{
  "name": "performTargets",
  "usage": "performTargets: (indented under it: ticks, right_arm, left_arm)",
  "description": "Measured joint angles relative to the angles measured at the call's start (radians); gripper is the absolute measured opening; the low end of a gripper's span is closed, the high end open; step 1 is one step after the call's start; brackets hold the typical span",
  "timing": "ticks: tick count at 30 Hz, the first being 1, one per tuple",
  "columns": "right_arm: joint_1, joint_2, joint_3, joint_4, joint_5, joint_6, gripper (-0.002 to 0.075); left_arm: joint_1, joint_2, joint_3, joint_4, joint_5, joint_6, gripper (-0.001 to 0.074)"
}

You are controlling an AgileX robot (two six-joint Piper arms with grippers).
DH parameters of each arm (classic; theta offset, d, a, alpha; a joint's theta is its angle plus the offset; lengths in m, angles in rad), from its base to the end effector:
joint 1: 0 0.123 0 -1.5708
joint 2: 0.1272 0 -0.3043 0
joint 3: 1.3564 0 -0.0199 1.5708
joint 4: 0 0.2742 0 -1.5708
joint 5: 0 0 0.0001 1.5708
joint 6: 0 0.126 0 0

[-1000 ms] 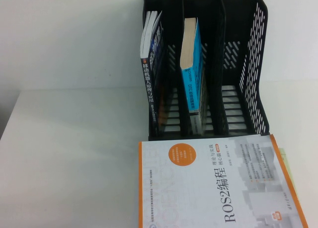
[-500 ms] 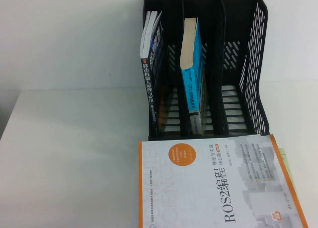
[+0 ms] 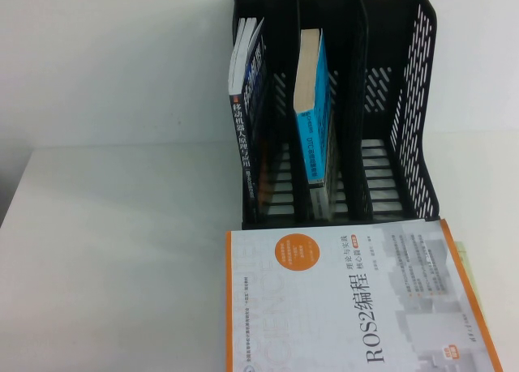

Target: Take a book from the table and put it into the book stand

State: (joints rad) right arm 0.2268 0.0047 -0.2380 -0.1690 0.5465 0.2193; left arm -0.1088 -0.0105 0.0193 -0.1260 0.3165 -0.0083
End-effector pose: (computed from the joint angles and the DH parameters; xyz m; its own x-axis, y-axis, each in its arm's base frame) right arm 0.0754 0.0061 0.2408 -0.2222 0.0249 -0.9747 -0.1247 0.9907 0.0537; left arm 0.0909 -0.0149 0.1702 -0.2490 -0.1012 -0.9632 0.1154 0.9843 -0.1333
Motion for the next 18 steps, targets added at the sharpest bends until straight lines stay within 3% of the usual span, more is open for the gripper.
performTargets:
  ticks: [7,18]
  right_arm:
    - [-0.104,-0.017,0.217,-0.049,-0.218,0.068,-0.0002]
    - [-0.111,-0.017,0.259,-0.080,-0.195,0.083,-0.0002]
  left_arm:
    - [0.000,0.000,-0.001,0.000,0.002,0.000,-0.0002]
    - [0.000,0.000,-0.001,0.000,0.003,0.002,-0.0002]
